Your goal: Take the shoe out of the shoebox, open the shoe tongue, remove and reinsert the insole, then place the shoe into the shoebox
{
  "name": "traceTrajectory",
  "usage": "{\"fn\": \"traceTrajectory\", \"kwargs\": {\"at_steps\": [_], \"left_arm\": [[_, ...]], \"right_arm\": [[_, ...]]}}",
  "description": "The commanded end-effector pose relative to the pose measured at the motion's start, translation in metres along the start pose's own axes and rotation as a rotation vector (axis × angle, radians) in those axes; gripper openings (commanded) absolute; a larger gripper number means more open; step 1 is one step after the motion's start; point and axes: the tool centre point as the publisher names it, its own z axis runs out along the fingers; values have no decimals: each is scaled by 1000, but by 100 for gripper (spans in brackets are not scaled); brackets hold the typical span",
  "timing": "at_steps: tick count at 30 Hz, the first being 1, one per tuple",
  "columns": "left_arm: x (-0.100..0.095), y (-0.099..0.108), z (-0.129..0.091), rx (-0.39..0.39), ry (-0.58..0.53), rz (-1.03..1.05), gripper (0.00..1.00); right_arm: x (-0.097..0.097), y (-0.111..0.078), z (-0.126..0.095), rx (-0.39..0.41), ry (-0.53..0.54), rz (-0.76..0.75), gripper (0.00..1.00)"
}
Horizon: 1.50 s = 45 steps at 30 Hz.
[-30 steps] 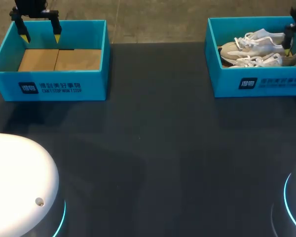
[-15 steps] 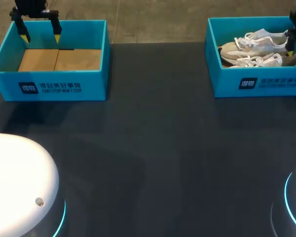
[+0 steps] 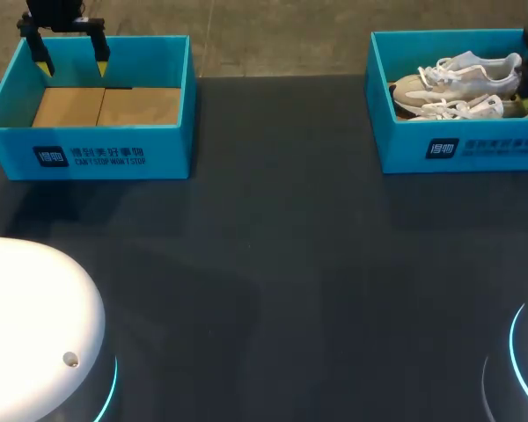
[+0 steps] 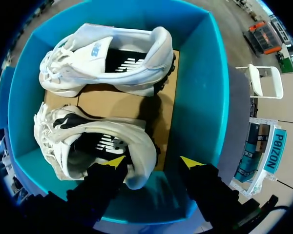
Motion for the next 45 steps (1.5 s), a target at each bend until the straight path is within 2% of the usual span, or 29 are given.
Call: {"fn": "traceTrajectory", "kwargs": {"at_steps": [1,14,22,24,25,28,34,35,36,37,38,41,42,44,45], "left_arm": [[0,0,0,0,-1,0,100],[0,0,0,0,-1,0,100],[0,0,0,0,-1,0,100],[0,0,0,0,-1,0,100],[0,0,0,0,-1,0,100],[0,0,0,0,-1,0,100],[0,0,0,0,-1,0,100],[0,0,0,0,-1,0,100],[0,0,0,0,-1,0,100],[0,0,0,0,-1,0,100],[0,0,0,0,-1,0,100],[0,0,0,0,-1,0,100],[0,0,0,0,-1,0,100],[0,0,0,0,-1,0,100],[0,0,0,0,-1,0,100]], "right_arm": [[-2,5,8,14,8,-3,69],[1,3,26,34,24,-17,78],[1,0,37,34,43,-13,80],[0,-1,40,40,49,-10,84],[1,-1,41,41,51,-9,90],[0,-1,44,41,57,-8,93],[3,-2,50,48,66,-12,87],[3,-2,51,52,67,-11,84],[3,-3,53,53,68,-10,76],[3,-3,53,54,69,-10,66],[3,-3,53,55,69,-10,49],[4,-5,53,56,69,-9,36],[5,-5,53,57,69,-9,27],[7,-6,51,58,68,-7,0],[8,-6,50,58,67,-7,0]]}}
